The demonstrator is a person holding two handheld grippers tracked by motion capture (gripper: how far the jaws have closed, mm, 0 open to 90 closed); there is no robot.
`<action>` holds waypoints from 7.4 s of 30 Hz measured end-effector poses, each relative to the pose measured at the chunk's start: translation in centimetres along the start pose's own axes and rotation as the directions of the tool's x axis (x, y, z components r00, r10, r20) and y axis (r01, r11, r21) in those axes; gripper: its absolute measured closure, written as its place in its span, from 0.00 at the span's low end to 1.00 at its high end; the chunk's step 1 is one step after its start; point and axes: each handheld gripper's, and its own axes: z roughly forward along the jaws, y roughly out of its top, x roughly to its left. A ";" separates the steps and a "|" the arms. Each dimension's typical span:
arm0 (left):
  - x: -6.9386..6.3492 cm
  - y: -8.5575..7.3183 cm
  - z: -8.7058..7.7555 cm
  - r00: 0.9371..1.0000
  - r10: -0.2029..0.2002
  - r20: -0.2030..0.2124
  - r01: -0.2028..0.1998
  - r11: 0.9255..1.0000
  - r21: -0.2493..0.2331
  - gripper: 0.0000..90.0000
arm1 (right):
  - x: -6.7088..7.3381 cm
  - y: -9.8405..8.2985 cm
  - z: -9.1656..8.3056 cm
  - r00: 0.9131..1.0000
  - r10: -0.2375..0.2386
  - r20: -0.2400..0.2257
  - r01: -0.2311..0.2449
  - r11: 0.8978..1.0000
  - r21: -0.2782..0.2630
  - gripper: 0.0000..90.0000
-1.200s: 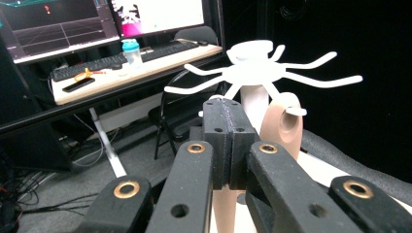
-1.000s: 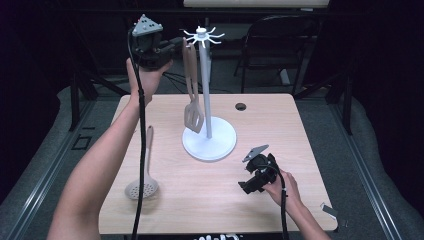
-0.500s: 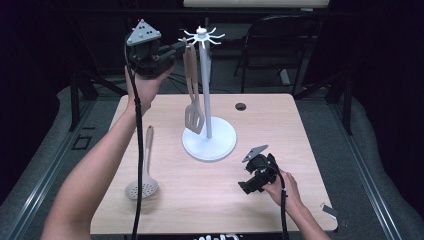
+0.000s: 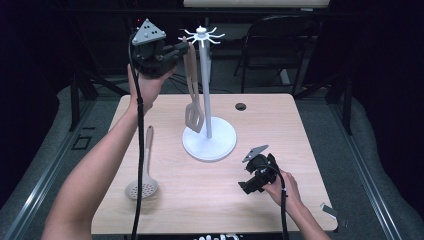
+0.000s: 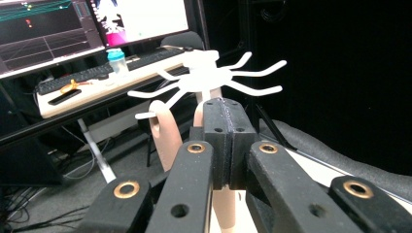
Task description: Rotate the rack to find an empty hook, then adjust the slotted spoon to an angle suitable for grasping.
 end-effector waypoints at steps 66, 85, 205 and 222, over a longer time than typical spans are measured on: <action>2.6 -7.4 -3.8 0.987 -0.121 -0.102 0.133 0.984 0.117 0.24 | 0.0 -0.1 0.2 1.000 0.011 0.005 -0.011 1.000 -0.005 0.05; 3.1 -16.2 -5.0 0.960 -0.230 -0.160 0.267 0.924 0.273 0.07 | 0.2 0.1 0.5 1.000 -0.002 0.004 0.002 1.000 0.021 0.06; 3.0 -31.2 -2.4 0.952 -0.259 -0.161 0.269 0.469 0.841 0.80 | 0.7 0.0 1.0 1.000 -0.022 0.004 0.021 0.996 0.088 0.09; 2.9 -31.5 -1.4 0.958 -0.234 -0.166 0.257 0.444 0.859 0.85 | 0.5 -0.2 0.9 1.000 -0.015 0.007 0.014 0.996 0.087 0.09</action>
